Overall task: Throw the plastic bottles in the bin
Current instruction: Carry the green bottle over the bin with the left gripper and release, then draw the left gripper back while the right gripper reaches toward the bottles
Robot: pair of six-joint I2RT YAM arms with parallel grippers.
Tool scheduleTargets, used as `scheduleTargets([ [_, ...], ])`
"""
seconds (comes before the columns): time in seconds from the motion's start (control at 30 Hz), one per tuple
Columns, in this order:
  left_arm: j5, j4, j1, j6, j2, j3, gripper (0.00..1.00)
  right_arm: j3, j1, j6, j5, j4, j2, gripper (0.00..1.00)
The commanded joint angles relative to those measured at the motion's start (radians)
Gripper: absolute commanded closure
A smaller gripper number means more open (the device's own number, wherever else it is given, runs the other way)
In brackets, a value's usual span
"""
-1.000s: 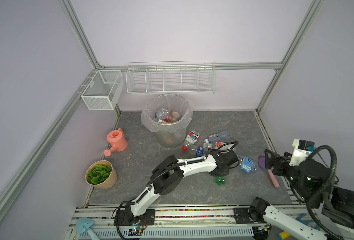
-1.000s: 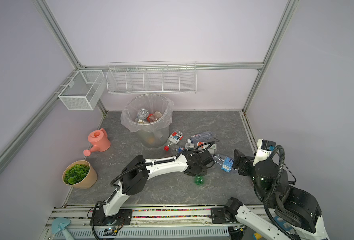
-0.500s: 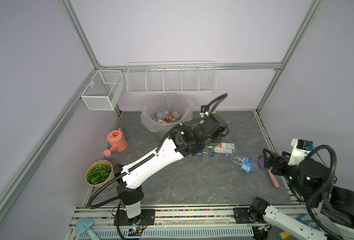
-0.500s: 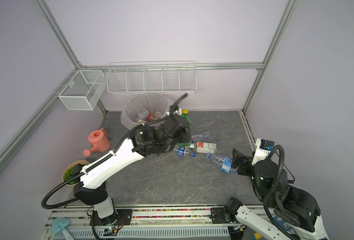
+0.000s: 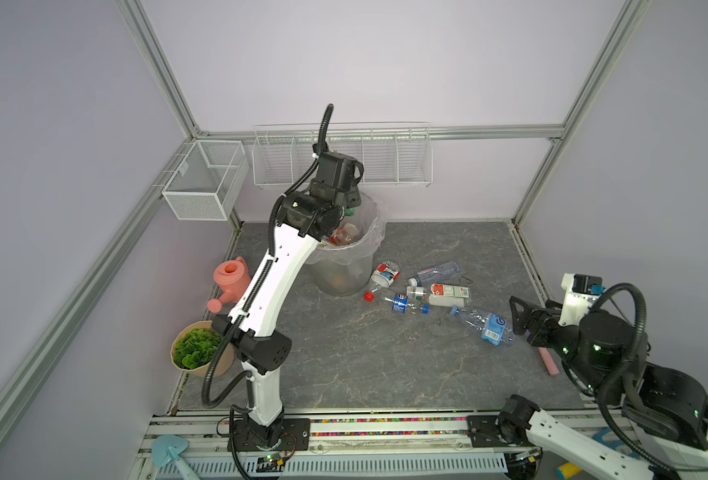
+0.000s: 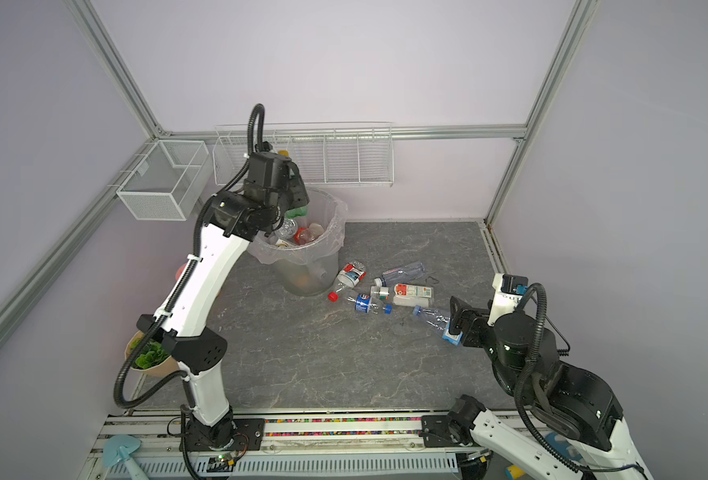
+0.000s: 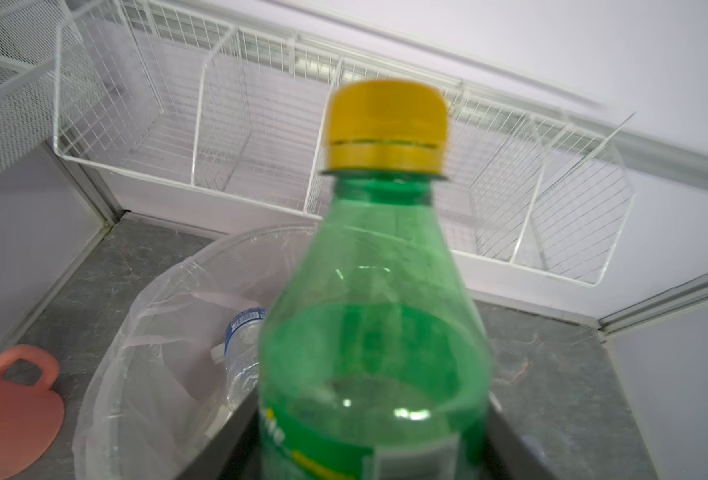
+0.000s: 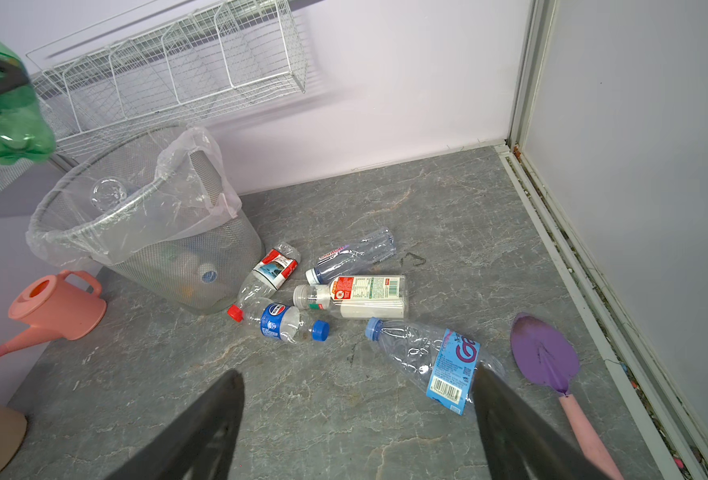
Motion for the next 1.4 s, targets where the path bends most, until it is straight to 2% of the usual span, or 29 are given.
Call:
scheduleTargets([
  [0.0,0.003,-0.138,0.012,0.036,0.091,0.135,0.04,-0.007,-0.001,0.014,-0.022,0.031,0.011,0.12],
  [0.03,-0.009,-0.179,0.013,0.030,0.110,0.188,0.00,-0.005,-0.002,0.013,-0.025,0.030,0.009,0.12],
  [0.1,-0.027,-0.230,0.011,0.017,0.111,0.258,0.01,0.002,-0.002,0.012,-0.025,0.025,0.003,0.12],
  [0.2,-0.016,-0.168,0.004,0.030,0.004,0.206,0.01,0.008,-0.001,0.007,-0.028,0.021,-0.005,0.12],
  [0.37,-0.054,0.099,-0.072,0.120,-0.287,-0.086,0.01,0.000,-0.002,0.009,-0.028,0.024,-0.007,0.12],
  [0.5,-0.020,0.299,-0.110,0.166,-0.522,-0.358,0.01,-0.010,-0.002,0.004,-0.030,0.030,0.006,0.12],
  [0.7,0.001,0.404,-0.112,0.157,-0.790,-0.641,0.00,-0.006,-0.003,-0.022,-0.008,0.008,0.054,0.12],
  [0.83,0.028,0.429,-0.112,0.132,-0.920,-0.786,0.01,0.004,-0.003,-0.040,-0.004,-0.019,0.121,0.12],
  [1.0,0.102,0.415,-0.113,0.106,-1.032,-0.916,0.02,0.034,-0.024,-0.111,-0.108,-0.040,0.289,0.12],
  [1.13,0.138,0.386,-0.111,0.080,-1.100,-1.009,0.02,0.037,-0.086,-0.165,-0.233,-0.020,0.432,0.11],
  [1.27,0.150,0.319,-0.112,0.048,-1.157,-1.080,0.04,0.029,-0.156,-0.229,-0.363,0.040,0.543,0.12],
  [1.37,0.152,0.284,-0.112,0.022,-1.220,-1.138,0.05,0.046,-0.170,-0.281,-0.422,0.064,0.625,0.11],
])
